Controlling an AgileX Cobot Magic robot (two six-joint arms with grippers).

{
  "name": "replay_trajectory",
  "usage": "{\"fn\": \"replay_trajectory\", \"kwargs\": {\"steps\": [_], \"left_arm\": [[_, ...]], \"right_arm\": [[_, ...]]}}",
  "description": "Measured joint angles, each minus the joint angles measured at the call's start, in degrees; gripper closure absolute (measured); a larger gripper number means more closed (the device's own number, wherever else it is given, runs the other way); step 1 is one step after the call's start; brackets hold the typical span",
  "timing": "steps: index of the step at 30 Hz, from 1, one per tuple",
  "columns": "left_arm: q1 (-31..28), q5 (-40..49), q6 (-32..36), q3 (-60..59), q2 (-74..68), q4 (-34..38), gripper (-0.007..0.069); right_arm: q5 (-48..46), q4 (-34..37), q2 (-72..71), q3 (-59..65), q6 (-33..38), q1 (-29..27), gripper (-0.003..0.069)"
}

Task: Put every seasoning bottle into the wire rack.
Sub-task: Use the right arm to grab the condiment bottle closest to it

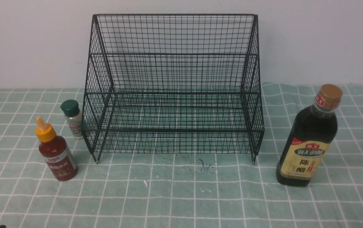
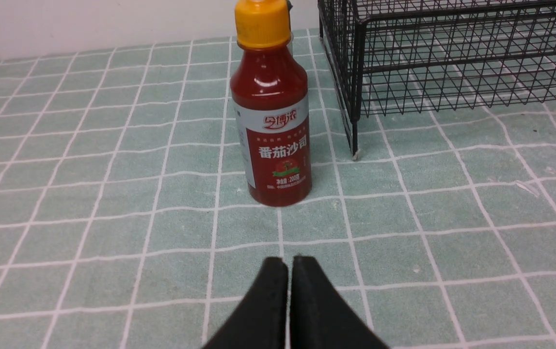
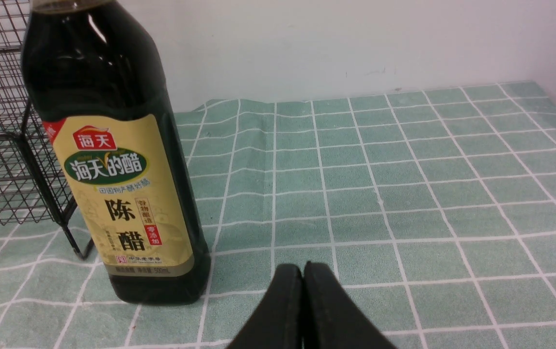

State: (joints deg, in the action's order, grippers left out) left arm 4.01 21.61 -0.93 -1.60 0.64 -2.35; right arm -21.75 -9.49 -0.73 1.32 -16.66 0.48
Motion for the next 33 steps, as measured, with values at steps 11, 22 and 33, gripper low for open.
{"fn": "replay_trajectory", "kwargs": {"steps": [11,22,33], "left_arm": [[0.00,-2.34,-0.65,-0.06,0.00,-1.53,0.0631],[0.00,-20.52,-14.53,-0.06,0.00,10.32,0.0631],[-0.05,-33.16,-15.17,-0.06,0.00,12.09,0.0631]], "right_arm": [[0.05,0.00,0.00,0.00,0.00,0.00,0.0668],[20.45,15.52,0.00,0.31,-10.07,0.06,0.0668],[24.50,16.03,0.00,-0.51,-9.76,0.05,0.0668]]}}
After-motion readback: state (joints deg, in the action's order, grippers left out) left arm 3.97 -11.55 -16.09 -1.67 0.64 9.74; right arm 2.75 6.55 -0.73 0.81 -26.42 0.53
